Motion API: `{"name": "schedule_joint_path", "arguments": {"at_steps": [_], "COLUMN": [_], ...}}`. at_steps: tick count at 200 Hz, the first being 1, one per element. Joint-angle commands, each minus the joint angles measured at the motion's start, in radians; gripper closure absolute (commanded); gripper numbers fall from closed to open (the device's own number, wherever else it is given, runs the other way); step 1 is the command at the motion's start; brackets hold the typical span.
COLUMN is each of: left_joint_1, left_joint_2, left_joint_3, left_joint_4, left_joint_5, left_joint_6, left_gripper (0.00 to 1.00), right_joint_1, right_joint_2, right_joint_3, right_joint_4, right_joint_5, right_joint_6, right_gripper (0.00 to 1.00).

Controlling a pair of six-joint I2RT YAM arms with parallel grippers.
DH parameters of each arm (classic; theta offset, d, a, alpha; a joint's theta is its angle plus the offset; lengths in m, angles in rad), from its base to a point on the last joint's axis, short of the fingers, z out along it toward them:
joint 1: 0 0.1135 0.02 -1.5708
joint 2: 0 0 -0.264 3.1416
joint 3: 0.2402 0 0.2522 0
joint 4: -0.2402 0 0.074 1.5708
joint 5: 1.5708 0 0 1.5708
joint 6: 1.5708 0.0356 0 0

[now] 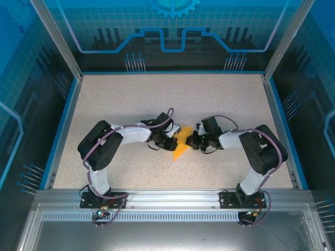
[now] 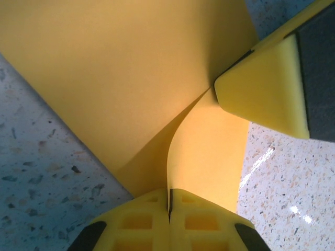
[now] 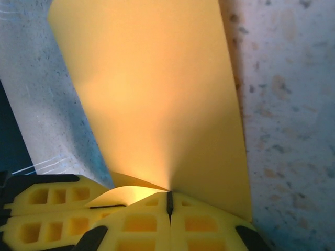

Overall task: Fold a paper plane with a square sheet of paper (pick it up from the middle)
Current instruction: Third fold the triangle at the center of the table.

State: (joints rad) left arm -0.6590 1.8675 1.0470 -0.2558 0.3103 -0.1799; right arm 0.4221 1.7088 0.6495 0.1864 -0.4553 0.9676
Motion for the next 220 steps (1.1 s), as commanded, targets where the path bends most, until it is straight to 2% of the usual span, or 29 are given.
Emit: {"name": "schedule_joint_path", "arguments": {"at_steps": [1,75,164,220], "left_joint_1": [-0.007,-0.007,-0.006,-0.006], "left_joint_2": [0.044,0.041,0.045,0.041], "left_joint_3": [-0.009,-0.01,-0.012,-0.012], "left_joint_4": [-0.074,-0.076,-0.08,-0.082], "left_joint_5": [-0.034,-0.036,-0.036,-0.038], "left_joint_6": [0.026,0.024,0.028,0.025], "left_gripper": [1.0,1.0,1.0,1.0], "right_joint_1": [-0.017,-0.072,-0.08,-0.124], "right_joint_2": [0.046,-0.105,0.052,-0.099], "right_joint_3": [-0.014,0.004,-0.014,0.009], "right_joint_4": [-0.018,-0.055,-0.019,-0.116], "right_joint_5": [0.018,-0.049,-0.022,-0.032], "right_joint_6": [-0.022,-0.059,-0.063,-0.099], "right_gripper": [1.0,0.98,1.0,0.99]}}
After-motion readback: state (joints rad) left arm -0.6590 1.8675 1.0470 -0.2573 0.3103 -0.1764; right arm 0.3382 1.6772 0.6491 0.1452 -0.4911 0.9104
